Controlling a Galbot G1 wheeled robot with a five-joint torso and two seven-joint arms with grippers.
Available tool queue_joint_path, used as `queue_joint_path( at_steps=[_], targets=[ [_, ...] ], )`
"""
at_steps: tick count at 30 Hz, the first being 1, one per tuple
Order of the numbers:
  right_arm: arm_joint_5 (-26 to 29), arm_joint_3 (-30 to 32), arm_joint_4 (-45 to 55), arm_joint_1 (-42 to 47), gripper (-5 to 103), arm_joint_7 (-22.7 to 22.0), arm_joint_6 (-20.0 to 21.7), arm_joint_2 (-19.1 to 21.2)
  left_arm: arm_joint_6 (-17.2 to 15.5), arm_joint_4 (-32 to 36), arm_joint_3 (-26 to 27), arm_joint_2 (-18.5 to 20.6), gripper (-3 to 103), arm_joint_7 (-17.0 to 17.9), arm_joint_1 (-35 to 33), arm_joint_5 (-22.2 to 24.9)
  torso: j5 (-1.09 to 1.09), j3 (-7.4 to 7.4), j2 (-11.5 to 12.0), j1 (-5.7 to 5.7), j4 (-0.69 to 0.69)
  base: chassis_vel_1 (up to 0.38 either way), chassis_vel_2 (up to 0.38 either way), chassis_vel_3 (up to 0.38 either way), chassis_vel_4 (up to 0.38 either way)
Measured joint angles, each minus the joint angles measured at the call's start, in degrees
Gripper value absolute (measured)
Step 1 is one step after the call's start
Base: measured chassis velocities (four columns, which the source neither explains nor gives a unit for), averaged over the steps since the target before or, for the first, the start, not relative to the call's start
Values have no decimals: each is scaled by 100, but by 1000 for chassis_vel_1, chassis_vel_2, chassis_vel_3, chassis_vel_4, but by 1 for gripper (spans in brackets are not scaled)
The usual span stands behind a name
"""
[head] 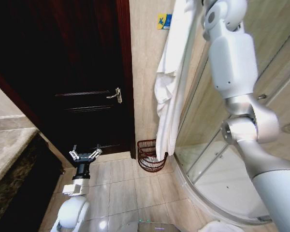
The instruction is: Discard the used towel into the hamper.
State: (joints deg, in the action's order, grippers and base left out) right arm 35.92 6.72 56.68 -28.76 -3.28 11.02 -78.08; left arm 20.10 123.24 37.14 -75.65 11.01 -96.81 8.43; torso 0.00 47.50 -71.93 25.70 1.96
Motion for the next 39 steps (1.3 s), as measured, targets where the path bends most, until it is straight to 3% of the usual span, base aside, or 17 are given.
queue_joint_path(
  at_steps=[9,15,25,32,39],
  targets=[
    [-214,95,-558,-417,4,134,-78,-315,44,14,-30,-43,99,-25,-9,-7,-2,-2,-1,-1,1,0,0,0,0],
    [-226,11,-364,-40,4,106,-77,-297,51,73,-30,-62,99,-29,-27,-14,-2,-1,-1,-1,2,0,0,0,0],
    [78,-351,827,1207,4,-176,22,281,5,165,-53,-91,99,-66,-47,-35,1,-13,23,-12,0,0,0,0,0],
    [885,-512,1878,2198,4,-579,186,673,-7,183,-70,-126,100,-75,-77,-82,1,-129,243,-114,0,0,0,0,0],
    [1042,-502,2403,3068,4,-704,194,761,-11,210,-61,-128,100,-78,-112,-93,0,-237,437,-202,1,0,0,0,0]
  ],
)
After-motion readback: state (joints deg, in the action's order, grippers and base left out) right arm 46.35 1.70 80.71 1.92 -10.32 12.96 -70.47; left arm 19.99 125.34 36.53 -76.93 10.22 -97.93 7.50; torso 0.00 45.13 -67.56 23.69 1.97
